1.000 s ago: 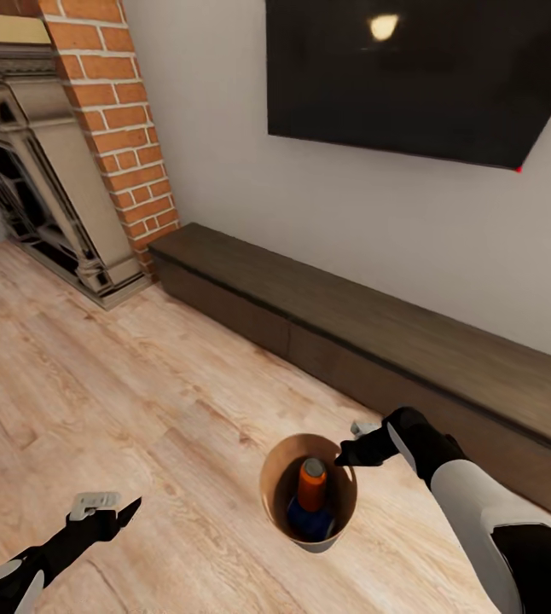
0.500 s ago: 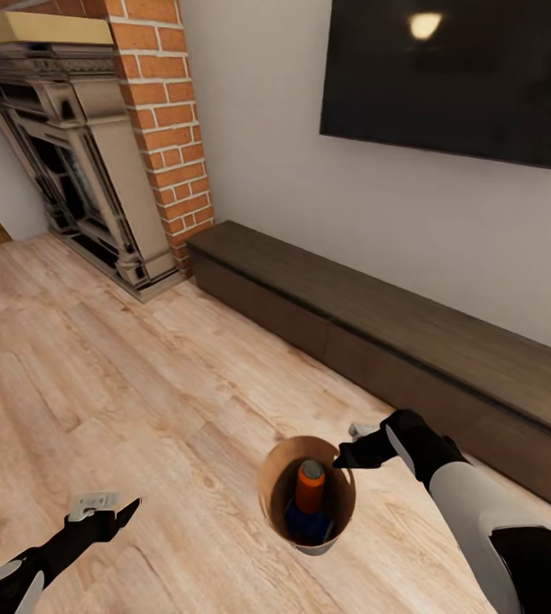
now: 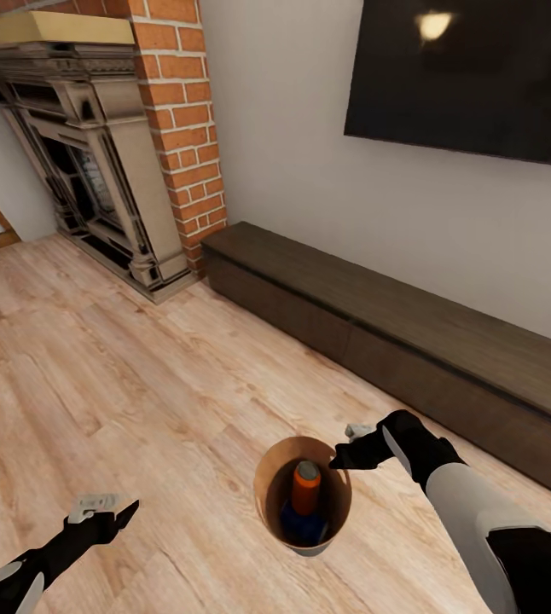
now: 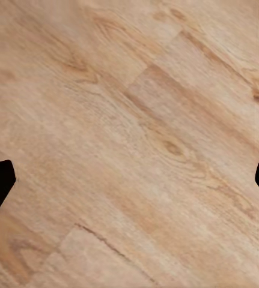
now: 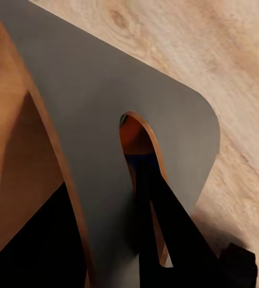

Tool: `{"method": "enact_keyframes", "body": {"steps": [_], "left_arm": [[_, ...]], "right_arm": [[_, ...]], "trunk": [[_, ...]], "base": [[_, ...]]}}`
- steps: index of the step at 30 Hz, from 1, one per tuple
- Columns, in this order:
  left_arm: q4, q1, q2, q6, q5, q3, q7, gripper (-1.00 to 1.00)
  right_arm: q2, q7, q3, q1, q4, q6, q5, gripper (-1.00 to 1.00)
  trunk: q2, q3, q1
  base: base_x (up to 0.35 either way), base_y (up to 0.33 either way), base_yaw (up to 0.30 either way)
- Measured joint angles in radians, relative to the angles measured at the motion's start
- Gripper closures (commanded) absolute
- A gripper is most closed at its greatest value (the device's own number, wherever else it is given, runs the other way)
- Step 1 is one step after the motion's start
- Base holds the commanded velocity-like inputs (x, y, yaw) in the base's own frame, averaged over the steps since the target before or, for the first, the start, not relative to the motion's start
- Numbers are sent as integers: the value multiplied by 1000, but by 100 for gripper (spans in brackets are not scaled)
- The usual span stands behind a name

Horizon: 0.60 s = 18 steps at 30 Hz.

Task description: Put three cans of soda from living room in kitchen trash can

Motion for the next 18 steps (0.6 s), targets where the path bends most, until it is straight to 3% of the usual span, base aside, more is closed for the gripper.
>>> {"method": "enact_keyframes", "body": {"steps": [12, 18], "left_arm": [[0, 0, 0, 0, 0, 0, 1, -100], [0, 0, 0, 0, -1, 0, 1, -100]], "right_arm": [[5, -3, 0, 1, -1, 1, 2, 100], [11, -5, 0, 1, -1, 1, 3, 100]], "trunk": [[0, 0, 0], [0, 0, 0]], "base": [[96, 284, 2], [104, 276, 161]]}}
